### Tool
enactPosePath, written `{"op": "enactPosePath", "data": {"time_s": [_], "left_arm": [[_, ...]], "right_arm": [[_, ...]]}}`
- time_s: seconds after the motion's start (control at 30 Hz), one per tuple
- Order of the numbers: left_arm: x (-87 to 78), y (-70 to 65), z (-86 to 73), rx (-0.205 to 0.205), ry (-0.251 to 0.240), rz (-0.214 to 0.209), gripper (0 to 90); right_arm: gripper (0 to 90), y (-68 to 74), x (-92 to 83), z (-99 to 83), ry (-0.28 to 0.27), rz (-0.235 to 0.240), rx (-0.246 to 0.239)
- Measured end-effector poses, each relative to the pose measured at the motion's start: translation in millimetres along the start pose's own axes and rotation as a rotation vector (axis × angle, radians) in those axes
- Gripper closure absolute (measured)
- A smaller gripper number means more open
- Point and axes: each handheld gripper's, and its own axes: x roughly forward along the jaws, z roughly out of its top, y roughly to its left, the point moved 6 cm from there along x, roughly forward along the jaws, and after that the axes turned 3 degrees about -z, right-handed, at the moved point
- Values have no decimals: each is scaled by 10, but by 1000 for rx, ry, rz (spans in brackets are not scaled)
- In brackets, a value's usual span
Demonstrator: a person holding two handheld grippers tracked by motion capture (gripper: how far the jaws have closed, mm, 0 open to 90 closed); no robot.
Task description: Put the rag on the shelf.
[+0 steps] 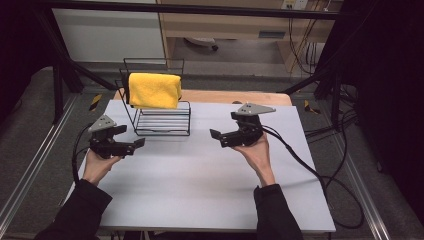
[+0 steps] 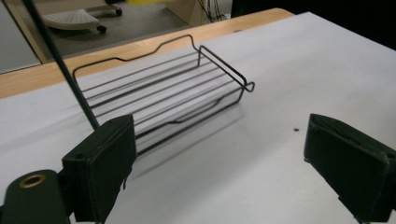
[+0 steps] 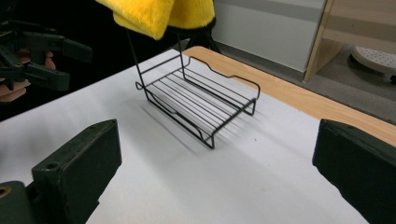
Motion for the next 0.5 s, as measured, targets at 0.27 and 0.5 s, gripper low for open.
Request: {"op": "enactPosePath", "data": {"time_s": [0.27,0.5], "left_arm": [[108,-170,-232,16,30,-39,95],[141,-255,-407,17,52,-60,98]], "right_arm": [[15,-193,-240,-334,-1,-31,31],[12,-309,-386,-658,17,-43,50]]}}
